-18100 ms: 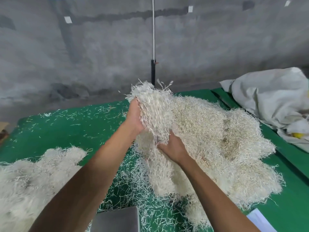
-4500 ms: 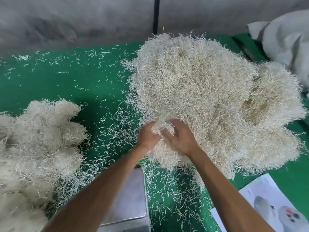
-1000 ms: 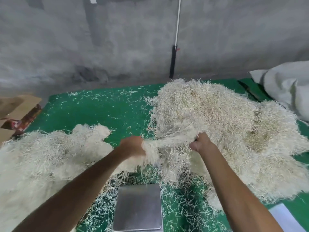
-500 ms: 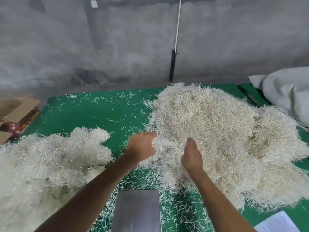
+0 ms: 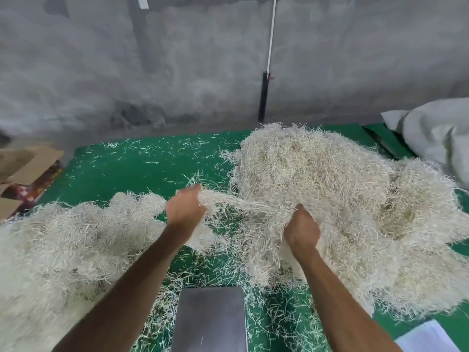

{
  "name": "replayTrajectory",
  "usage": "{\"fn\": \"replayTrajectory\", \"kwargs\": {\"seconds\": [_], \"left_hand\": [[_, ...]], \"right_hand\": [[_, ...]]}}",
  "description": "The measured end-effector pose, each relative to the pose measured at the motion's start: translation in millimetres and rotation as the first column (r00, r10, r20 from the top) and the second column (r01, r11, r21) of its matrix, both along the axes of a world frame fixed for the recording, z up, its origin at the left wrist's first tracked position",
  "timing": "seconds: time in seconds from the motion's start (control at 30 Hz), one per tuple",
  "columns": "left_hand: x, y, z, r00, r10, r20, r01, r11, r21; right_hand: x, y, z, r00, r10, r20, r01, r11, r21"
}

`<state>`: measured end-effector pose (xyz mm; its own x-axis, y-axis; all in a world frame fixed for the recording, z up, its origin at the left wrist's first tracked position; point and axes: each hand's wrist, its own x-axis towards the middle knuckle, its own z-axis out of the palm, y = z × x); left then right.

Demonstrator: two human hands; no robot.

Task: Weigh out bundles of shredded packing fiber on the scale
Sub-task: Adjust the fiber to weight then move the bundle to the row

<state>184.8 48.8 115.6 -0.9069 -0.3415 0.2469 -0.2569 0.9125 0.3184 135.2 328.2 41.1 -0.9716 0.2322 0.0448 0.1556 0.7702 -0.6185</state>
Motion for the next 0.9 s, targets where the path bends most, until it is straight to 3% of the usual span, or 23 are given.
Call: {"fn": "replayTrajectory", "kwargs": {"seconds": [0.17,0.23,0.33,0.43,0.5,0.6,0.7,0.77,0.83,0.9], "left_hand": [[11,25,-21,0.992,-0.120,0.042,0.120,0.993,0.019],[10,12,-24,1.000,0.029,0.005,-0.029,0.981,0.190],[14,-35,-29,0.953,0.304,0.005,-0.274,0.850,0.449],[18,-39,-36,0.930,0.366,0.044,-0.327,0.764,0.557],[20,-19,-44,0.966,0.249,0.075,-0.249,0.802,0.543],[34,3,-52,0.987,0.131,0.092,-0.160,0.794,0.587],[50,16,-50,0.987,0.095,0.129,-0.157,0.728,0.668],[58,23,-44,0.989,0.077,0.124,-0.143,0.685,0.714],[64,24,-34,0.989,0.113,0.100,-0.149,0.631,0.762],[70,21,-21,0.981,0.175,0.080,-0.168,0.582,0.796]], "right_hand": [[13,-43,3,0.965,0.252,-0.067,-0.246,0.965,0.086],[7,-28,-1,0.978,0.207,-0.034,-0.205,0.978,0.047],[4,14,-8,0.991,0.125,0.054,-0.123,0.992,-0.034],[13,10,-7,0.969,0.247,0.010,-0.247,0.969,-0.008],[19,-3,-5,0.935,0.354,-0.032,-0.350,0.932,0.091],[32,-17,2,0.892,0.438,-0.107,-0.371,0.848,0.379],[48,-25,14,0.911,0.412,0.001,-0.329,0.726,0.604],[57,-24,22,0.943,0.285,0.172,-0.328,0.705,0.629],[61,-18,24,0.935,0.196,0.296,-0.309,0.861,0.404],[64,-14,28,0.886,0.235,0.400,-0.249,0.968,-0.016]]}}
